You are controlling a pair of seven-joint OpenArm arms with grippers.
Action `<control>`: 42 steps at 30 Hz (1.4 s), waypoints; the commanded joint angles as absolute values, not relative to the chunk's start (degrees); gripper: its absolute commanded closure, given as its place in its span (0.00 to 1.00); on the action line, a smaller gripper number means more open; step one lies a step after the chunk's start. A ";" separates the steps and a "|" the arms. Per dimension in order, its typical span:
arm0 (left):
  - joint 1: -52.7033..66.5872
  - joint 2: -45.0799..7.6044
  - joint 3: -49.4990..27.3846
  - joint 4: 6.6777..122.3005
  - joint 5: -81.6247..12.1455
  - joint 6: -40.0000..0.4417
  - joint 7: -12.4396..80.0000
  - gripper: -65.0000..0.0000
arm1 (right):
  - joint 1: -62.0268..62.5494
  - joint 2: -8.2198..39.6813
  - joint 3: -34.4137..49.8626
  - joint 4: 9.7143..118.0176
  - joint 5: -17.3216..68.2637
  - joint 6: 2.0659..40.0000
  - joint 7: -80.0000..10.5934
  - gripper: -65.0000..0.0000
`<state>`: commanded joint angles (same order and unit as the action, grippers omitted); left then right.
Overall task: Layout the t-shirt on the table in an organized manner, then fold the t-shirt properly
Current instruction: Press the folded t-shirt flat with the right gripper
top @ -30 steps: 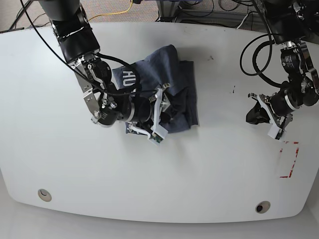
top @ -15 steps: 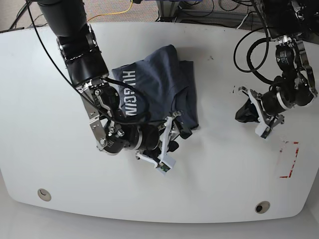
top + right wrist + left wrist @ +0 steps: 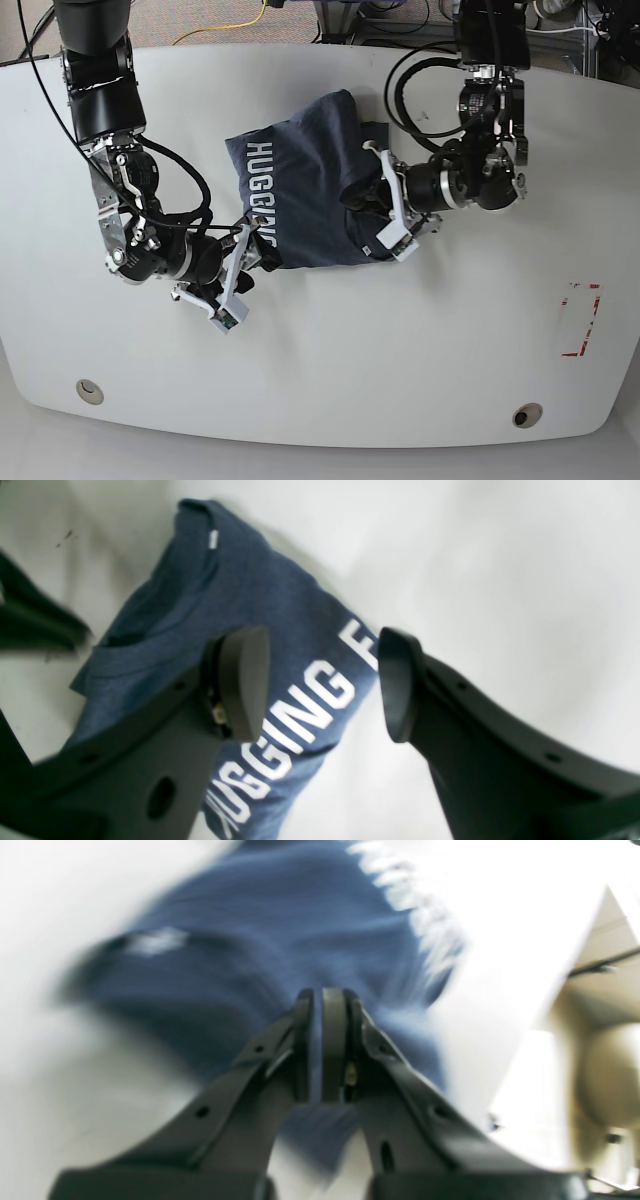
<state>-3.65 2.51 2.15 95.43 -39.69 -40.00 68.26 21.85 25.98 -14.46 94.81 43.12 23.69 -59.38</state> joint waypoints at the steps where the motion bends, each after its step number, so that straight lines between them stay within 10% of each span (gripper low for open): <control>1: -3.65 3.47 3.03 94.64 -38.46 -40.00 68.26 0.96 | 21.58 26.24 -14.37 94.81 43.03 24.66 -58.24 0.49; 12: -7.34 4.35 9.98 83.56 -31.69 -40.00 68.18 0.96 | 18.86 23.25 -14.46 87.60 34.24 32.66 -44.44 0.50; 17: -7.25 0.48 9.98 80.40 -30.99 -40.00 65.54 0.96 | 16.57 18.77 -14.02 80.22 20.35 40.00 -35.21 0.73; 23: -7.16 -5.49 10.77 78.99 -31.34 -40.00 64.66 0.96 | 13.58 17.45 -13.49 75.74 11.65 40.00 -29.32 0.89; 42: -13.23 -16.92 16.66 78.73 -30.99 -40.00 60.62 0.96 | -5.23 16.57 0.92 104.92 11.91 40.00 -45.41 0.89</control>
